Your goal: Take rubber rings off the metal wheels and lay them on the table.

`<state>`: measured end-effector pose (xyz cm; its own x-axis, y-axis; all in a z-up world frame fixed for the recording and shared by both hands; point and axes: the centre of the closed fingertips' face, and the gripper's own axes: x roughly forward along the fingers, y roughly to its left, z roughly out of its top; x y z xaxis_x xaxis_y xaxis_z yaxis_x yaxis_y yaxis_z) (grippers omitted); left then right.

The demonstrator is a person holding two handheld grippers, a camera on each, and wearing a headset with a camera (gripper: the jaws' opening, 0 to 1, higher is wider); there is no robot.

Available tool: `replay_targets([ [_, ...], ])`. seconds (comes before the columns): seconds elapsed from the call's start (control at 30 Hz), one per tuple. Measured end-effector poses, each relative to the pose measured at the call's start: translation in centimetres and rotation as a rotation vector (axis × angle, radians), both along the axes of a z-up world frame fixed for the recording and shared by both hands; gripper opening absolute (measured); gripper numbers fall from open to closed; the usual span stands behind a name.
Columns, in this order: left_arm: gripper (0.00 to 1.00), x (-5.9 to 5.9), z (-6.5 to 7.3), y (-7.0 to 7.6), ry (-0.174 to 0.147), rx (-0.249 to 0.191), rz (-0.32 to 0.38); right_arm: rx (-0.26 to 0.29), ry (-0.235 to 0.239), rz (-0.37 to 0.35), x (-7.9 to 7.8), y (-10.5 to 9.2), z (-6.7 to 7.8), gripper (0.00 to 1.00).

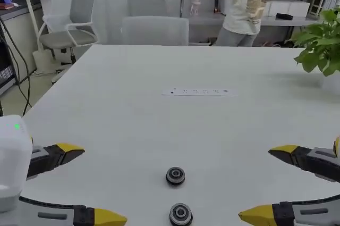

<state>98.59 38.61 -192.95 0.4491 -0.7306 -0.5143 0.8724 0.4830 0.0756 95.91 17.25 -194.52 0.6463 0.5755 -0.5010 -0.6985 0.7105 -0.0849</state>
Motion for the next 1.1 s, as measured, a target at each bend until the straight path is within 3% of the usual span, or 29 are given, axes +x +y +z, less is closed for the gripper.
replay_targets([
  [0.67, 0.83, 1.0, 0.1, -0.2, -0.021, 0.010, -0.019, -0.024, 0.000, 0.015, 0.9, 0.2, 0.2, 0.82],
  [1.1, 0.82, 1.6, 0.1, -1.2, -0.034, 0.026, -0.049, -0.029, -0.009, 0.021, 1.8, 0.0, 0.3, 0.81],
])
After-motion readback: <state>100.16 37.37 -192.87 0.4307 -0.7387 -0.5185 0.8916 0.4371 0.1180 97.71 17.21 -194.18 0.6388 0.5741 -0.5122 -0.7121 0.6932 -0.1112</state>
